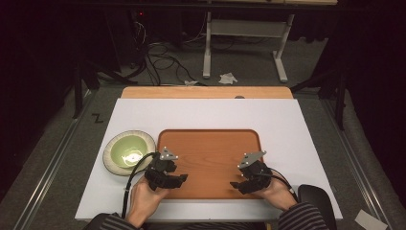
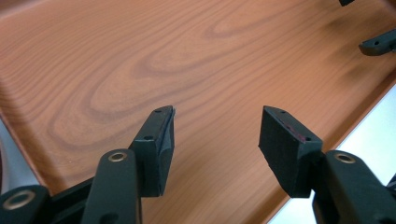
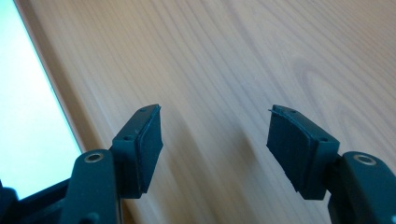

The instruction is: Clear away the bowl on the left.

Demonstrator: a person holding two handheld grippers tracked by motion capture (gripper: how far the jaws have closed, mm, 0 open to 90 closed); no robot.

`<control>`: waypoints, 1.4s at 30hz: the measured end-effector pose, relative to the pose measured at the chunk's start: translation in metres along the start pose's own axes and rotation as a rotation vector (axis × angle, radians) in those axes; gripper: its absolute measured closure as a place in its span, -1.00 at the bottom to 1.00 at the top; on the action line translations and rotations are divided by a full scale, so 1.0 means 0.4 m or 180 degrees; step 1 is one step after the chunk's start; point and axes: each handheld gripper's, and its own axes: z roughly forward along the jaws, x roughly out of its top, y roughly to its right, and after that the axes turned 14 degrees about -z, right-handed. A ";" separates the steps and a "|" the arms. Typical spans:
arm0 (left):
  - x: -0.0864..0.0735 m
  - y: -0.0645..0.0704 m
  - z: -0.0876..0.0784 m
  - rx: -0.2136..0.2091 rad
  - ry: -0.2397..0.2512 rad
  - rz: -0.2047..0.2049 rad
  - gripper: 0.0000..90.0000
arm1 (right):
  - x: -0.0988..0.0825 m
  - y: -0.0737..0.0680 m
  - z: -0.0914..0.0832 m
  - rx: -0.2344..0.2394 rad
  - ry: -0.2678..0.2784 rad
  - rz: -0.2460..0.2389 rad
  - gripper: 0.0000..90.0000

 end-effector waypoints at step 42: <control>-0.004 0.001 -0.029 0.0160 0.0269 0.0137 -0.15 | -0.006 0.005 -0.017 -0.0066 0.0081 0.0066 -0.18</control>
